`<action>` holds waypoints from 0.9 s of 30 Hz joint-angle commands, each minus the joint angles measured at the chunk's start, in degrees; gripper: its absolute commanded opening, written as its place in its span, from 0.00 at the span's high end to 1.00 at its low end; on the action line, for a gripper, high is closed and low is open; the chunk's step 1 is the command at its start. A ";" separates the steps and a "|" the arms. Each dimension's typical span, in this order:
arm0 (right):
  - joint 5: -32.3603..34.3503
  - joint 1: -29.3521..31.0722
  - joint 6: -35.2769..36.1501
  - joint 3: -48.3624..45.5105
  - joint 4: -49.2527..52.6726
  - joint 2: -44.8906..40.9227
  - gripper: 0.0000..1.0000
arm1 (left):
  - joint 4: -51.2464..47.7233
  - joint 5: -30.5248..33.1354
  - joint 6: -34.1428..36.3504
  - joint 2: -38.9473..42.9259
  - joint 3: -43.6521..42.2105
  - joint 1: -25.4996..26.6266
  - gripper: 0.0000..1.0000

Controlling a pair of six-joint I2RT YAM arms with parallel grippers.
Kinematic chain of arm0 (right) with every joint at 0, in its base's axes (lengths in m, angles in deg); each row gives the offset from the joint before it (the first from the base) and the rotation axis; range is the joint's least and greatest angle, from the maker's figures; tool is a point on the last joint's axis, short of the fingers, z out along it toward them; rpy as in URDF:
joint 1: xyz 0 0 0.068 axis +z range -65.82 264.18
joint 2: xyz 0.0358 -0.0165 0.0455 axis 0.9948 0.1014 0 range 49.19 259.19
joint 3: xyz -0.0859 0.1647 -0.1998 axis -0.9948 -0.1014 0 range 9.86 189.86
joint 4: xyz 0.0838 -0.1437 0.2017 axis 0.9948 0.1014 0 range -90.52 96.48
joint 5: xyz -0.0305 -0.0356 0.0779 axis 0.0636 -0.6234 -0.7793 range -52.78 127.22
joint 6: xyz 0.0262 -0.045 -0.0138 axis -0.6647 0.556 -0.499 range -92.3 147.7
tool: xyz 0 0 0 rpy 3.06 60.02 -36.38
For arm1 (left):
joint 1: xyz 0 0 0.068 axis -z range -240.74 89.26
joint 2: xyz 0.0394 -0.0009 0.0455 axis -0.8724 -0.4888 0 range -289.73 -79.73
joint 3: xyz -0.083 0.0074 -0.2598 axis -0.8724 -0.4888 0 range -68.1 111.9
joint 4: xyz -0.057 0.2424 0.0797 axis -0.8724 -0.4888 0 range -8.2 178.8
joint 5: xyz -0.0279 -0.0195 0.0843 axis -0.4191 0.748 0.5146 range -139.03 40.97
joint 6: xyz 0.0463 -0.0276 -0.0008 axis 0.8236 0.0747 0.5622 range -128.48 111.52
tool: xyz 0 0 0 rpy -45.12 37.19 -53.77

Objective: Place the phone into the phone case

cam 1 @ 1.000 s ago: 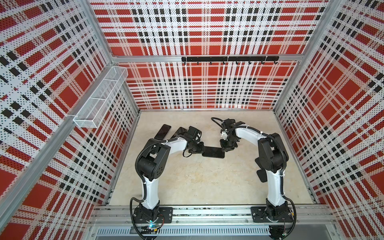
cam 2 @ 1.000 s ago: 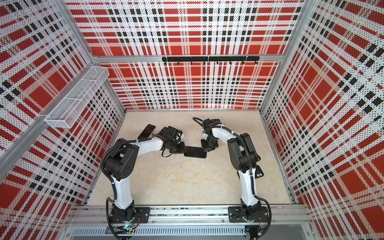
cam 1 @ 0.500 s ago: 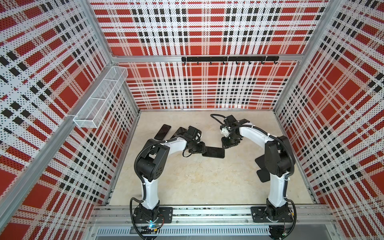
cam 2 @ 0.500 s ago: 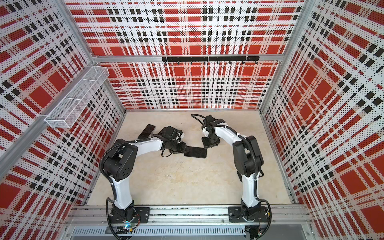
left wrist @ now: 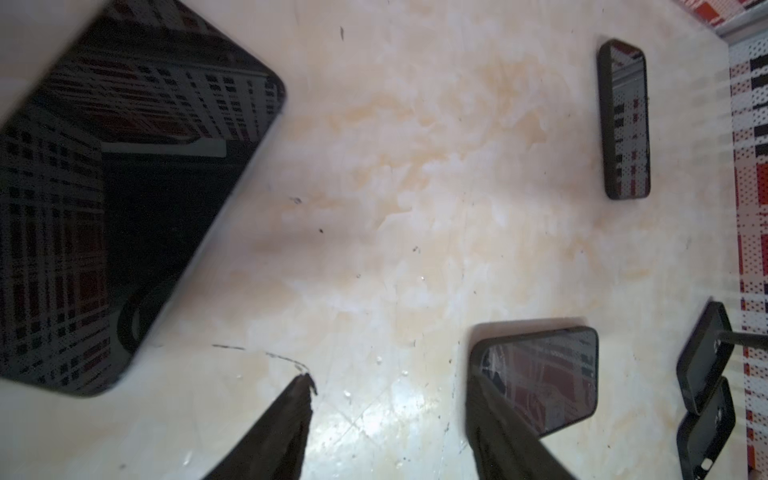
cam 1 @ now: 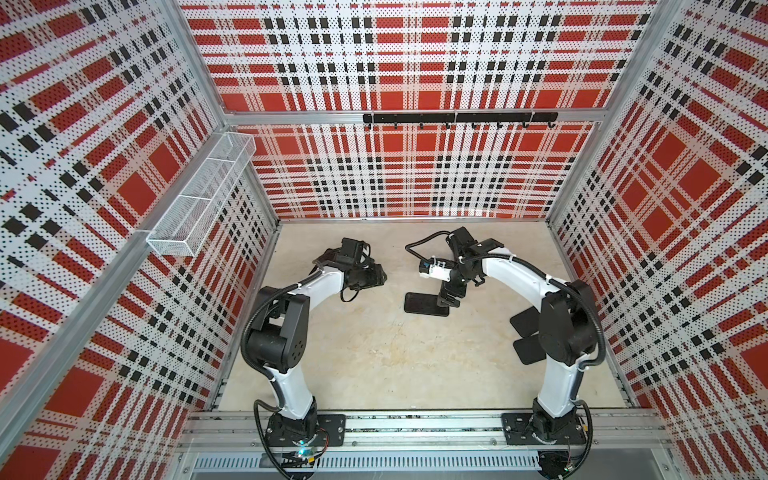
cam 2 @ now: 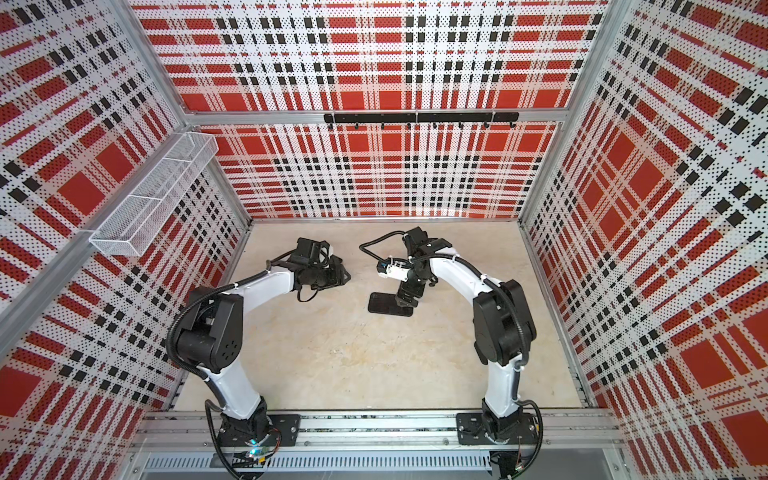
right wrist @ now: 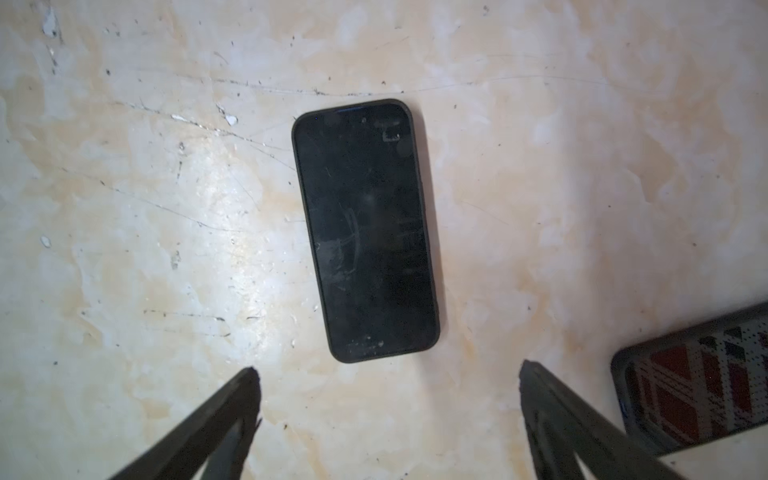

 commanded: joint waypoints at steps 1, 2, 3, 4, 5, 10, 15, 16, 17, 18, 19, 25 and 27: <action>2.20 1.35 8.67 2.98 5.39 5.02 0.00 | -0.64 2.33 2.18 2.31 -0.54 -0.22 0.37; 2.68 1.80 8.75 3.47 5.18 6.07 0.00 | -0.75 2.36 2.20 2.41 -0.54 -0.36 0.37; 3.00 2.23 8.63 3.99 5.08 7.15 0.00 | -0.83 2.27 2.22 2.50 -0.49 -0.45 0.37; 3.26 2.53 8.52 4.70 5.33 8.09 0.00 | -0.84 2.09 2.26 2.50 -0.53 -0.52 0.38; 3.49 2.86 8.28 5.63 5.72 9.22 0.00 | -0.84 1.93 2.26 2.50 -0.51 -0.62 0.37; 4.42 3.87 6.77 7.91 6.01 12.83 0.00 | -0.79 1.32 2.31 2.68 -0.51 -0.84 0.38; 5.40 4.41 5.31 8.77 5.95 15.41 0.00 | -0.85 0.78 2.08 2.85 -0.52 -1.16 0.38; 5.76 4.40 4.95 8.97 6.00 16.00 0.00 | -0.75 0.78 2.10 2.85 -0.54 -1.13 0.38; 6.18 4.54 4.61 9.07 6.00 16.49 0.00 | -0.72 0.71 2.05 2.85 -0.52 -1.10 0.38; 6.54 4.55 4.33 9.11 6.00 16.74 0.00 | -0.68 0.62 2.12 2.85 -0.53 -1.16 0.38; 6.95 4.67 4.00 9.01 5.93 17.01 0.01 | -0.67 0.60 1.98 2.85 -0.49 -1.15 0.38; 9.87 4.85 0.40 7.37 2.93 16.79 0.10 | -0.53 0.32 1.92 2.76 -0.61 -1.15 0.38; 10.22 4.91 -0.44 7.11 2.60 16.55 0.18 | -0.58 0.26 2.01 2.76 -0.62 -1.15 0.38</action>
